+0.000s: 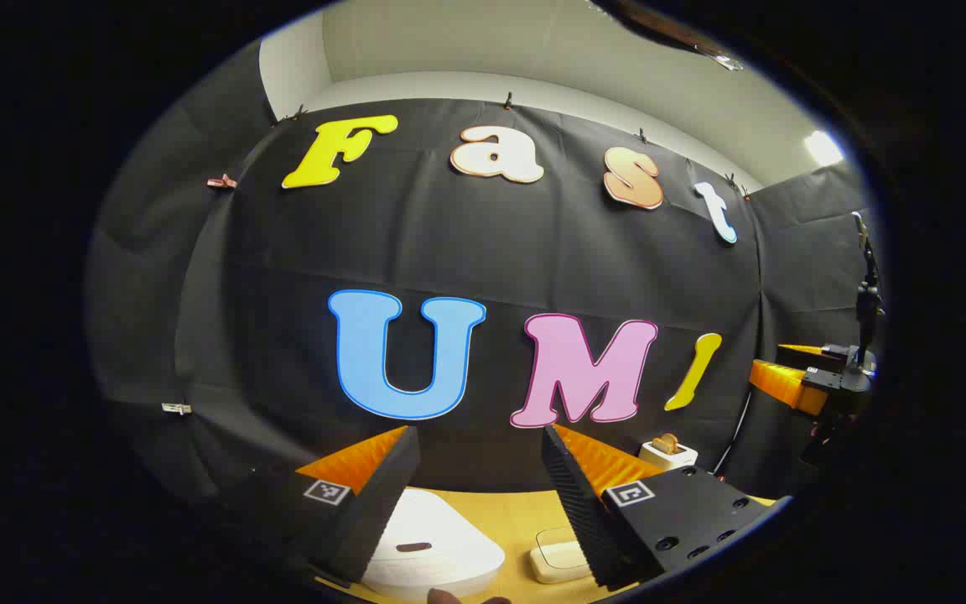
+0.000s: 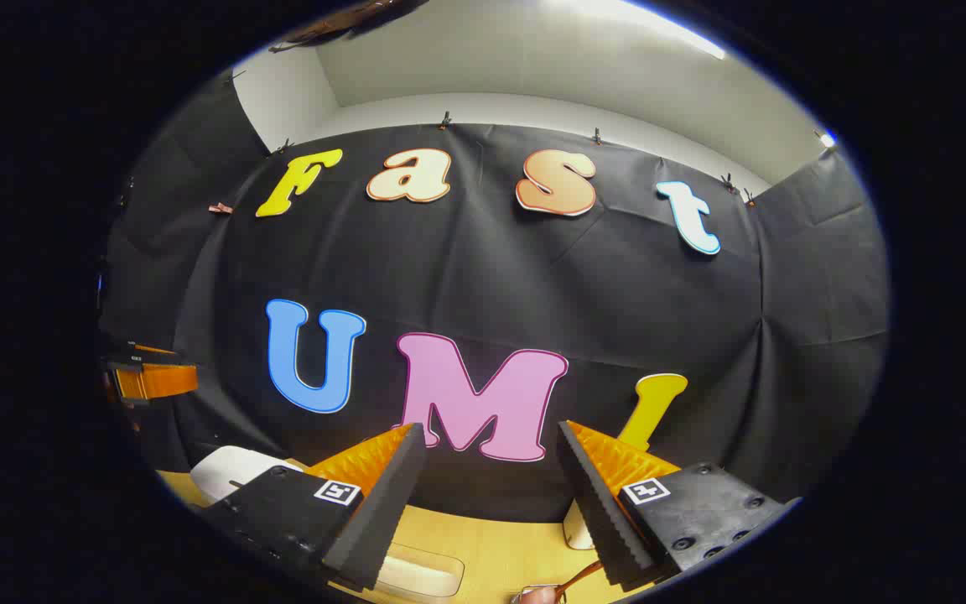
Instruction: Close the left gripper, press the button to open the rice cooker; take a wooden spoon from the chopstick holder with the right hand, scoop a spoonful of rice and pour it into the rice cooker, then put the wooden spoon back into the chopstick holder.
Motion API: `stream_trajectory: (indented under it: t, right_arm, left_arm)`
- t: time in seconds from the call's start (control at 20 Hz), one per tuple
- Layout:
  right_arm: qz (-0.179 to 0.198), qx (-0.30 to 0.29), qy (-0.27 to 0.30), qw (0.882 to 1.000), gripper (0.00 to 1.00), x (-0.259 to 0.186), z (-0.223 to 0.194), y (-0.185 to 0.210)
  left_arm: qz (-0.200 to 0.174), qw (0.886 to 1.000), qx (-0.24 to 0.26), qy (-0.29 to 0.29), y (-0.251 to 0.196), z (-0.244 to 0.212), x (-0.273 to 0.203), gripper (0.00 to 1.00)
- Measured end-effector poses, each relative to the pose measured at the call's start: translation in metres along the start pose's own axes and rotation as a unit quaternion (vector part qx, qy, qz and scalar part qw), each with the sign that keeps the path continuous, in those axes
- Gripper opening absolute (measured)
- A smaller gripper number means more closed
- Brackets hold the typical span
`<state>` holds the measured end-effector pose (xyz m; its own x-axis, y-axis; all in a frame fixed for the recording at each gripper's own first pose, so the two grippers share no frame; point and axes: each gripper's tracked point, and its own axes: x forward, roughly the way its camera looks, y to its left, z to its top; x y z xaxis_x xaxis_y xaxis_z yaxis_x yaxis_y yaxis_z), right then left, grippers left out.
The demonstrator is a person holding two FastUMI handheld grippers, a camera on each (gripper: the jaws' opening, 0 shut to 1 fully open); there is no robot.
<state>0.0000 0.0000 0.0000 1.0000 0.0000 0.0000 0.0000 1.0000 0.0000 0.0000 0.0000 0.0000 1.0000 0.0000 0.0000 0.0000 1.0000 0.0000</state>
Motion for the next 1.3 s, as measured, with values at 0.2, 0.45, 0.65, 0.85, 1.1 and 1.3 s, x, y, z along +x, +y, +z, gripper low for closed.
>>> stream_trajectory:
  t: [0.2,0.45,0.65,0.85,1.1,1.3]
  right_arm:
    - [-0.006,-0.004,0.003,1.000,0.97,0.000,-0.002,-0.002]
    - [-0.010,-0.006,0.003,1.000,0.97,0.000,-0.002,-0.001]
    - [-0.014,-0.011,0.000,1.000,0.97,-0.001,0.000,-0.002]
    - [-0.015,-0.010,0.003,1.000,0.97,-0.002,-0.001,-0.002]
    - [-0.016,-0.013,0.002,1.000,0.97,-0.004,-0.001,-0.002]
    - [-0.019,-0.012,0.002,1.000,0.97,-0.006,-0.001,-0.004]
  left_arm:
    - [-0.002,1.000,0.000,-0.001,0.002,-0.001,0.005,0.95]
    - [-0.004,1.000,-0.001,0.000,0.004,0.000,0.009,0.95]
    - [-0.007,1.000,-0.001,-0.002,0.004,0.001,0.009,0.95]
    - [-0.010,1.000,0.000,0.000,0.004,0.001,0.010,0.95]
    - [-0.019,1.000,-0.002,0.004,0.002,-0.001,0.009,0.78]
    - [-0.007,1.000,-0.013,0.017,0.014,-0.013,0.015,0.22]
